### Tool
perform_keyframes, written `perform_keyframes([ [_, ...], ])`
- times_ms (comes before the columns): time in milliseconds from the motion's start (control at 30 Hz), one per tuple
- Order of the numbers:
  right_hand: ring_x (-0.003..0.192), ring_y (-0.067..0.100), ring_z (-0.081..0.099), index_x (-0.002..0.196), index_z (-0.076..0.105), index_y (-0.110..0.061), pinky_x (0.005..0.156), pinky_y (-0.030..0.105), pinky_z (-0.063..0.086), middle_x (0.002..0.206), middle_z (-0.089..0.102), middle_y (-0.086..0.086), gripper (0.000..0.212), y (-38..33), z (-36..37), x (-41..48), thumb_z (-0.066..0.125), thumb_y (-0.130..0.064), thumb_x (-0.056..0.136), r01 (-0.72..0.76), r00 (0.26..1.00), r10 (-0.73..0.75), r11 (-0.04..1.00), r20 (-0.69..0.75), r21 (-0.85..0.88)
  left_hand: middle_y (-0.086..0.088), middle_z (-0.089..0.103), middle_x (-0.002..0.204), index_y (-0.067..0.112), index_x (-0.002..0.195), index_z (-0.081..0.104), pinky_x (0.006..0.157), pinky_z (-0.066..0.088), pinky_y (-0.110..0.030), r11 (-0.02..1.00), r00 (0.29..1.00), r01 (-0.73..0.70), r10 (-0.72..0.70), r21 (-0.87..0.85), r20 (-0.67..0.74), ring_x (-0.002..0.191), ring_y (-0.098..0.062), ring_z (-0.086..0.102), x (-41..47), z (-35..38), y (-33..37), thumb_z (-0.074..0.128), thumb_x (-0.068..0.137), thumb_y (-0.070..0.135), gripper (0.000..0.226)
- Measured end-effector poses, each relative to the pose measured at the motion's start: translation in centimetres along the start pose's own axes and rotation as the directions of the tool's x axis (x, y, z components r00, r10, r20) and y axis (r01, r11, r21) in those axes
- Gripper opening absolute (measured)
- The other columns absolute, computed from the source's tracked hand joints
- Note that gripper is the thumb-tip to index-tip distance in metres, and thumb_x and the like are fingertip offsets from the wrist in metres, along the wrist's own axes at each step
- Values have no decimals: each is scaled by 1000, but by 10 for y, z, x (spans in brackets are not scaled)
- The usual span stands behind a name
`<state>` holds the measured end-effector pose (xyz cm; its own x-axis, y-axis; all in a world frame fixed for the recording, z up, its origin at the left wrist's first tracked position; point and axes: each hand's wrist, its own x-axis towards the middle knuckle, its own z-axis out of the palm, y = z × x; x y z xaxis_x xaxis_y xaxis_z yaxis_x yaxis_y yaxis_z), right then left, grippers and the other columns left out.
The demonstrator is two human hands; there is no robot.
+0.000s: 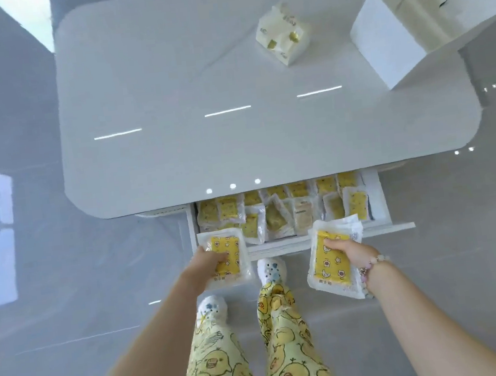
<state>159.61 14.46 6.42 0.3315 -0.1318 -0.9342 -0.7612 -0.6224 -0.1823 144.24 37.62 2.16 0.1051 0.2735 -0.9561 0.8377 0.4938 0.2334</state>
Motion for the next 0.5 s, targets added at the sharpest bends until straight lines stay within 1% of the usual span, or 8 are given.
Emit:
perform_keyframes([
  [100, 81, 20, 55, 107, 62, -11, 53, 27, 35, 106, 62, 5, 42, -4, 16, 38, 73, -38, 77, -15, 999, 16, 999, 39, -34, -15, 57, 99, 4, 127, 38, 77, 52, -44, 999, 996, 21, -24, -45, -86, 84, -29, 59, 41, -7, 8, 53, 92, 3, 38],
  [200, 90, 24, 54, 116, 62, -8, 58, 26, 38, 111, 63, 8, 50, 1, 36, 79, 75, -36, 76, -44, 995, 49, 997, 90, -65, -15, 54, 107, 3, 130, 35, 83, 52, -42, 999, 985, 13, -19, -35, -174, 92, -29, 57, 91, -10, 13, 51, 93, 4, 40],
  [267, 98, 27, 54, 121, 59, -6, 66, 29, 40, 115, 62, 10, 55, 6, 52, 106, 75, -34, 76, -21, 994, 26, 998, 104, -55, -15, 51, 113, 4, 135, 31, 77, 48, -35, 998, 971, -16, 31, 67, -235, 94, -27, 53, 127, -7, 14, 52, 92, 7, 48],
  [333, 103, 28, 57, 120, 60, -6, 76, 32, 41, 114, 64, 10, 55, 9, 67, 133, 76, -34, 75, -7, 989, 16, 998, 149, -63, -15, 51, 118, 5, 139, 28, 74, 44, -33, 980, 957, -67, 116, 187, -267, 96, -27, 51, 163, -1, 16, 49, 91, 6, 52],
  [400, 87, 23, 63, 110, 66, -6, 68, 31, 44, 96, 70, 7, 43, 13, 81, 153, 75, -30, 75, -7, 979, 20, 998, 202, -63, -11, 52, 106, 6, 137, 28, 73, 46, -35, 960, 939, -128, 198, 250, -279, 92, -28, 51, 193, 8, 22, 48, 90, 5, 52],
  [433, 83, 21, 64, 105, 68, -7, 66, 31, 46, 89, 71, 6, 41, 14, 88, 165, 77, -31, 73, 0, 974, 15, 998, 227, -66, -10, 53, 105, 6, 137, 28, 71, 45, -34, 955, 930, -157, 229, 254, -286, 88, -27, 50, 206, 13, 25, 49, 90, 6, 52],
  [467, 85, 22, 66, 102, 70, -10, 73, 35, 49, 88, 73, 5, 46, 14, 93, 178, 81, -36, 65, -3, 967, 21, 997, 252, -71, -12, 54, 109, 7, 138, 28, 69, 44, -33, 951, 921, -186, 257, 248, -294, 86, -25, 49, 218, 18, 28, 50, 90, 7, 53],
  [500, 90, 25, 67, 99, 72, -14, 84, 41, 51, 90, 74, 4, 59, 12, 100, 188, 86, -45, 51, -10, 962, 30, 997, 270, -75, -13, 55, 114, 8, 137, 29, 69, 43, -31, 949, 911, -214, 279, 232, -305, 86, -25, 50, 228, 22, 30, 50, 90, 8, 52],
])
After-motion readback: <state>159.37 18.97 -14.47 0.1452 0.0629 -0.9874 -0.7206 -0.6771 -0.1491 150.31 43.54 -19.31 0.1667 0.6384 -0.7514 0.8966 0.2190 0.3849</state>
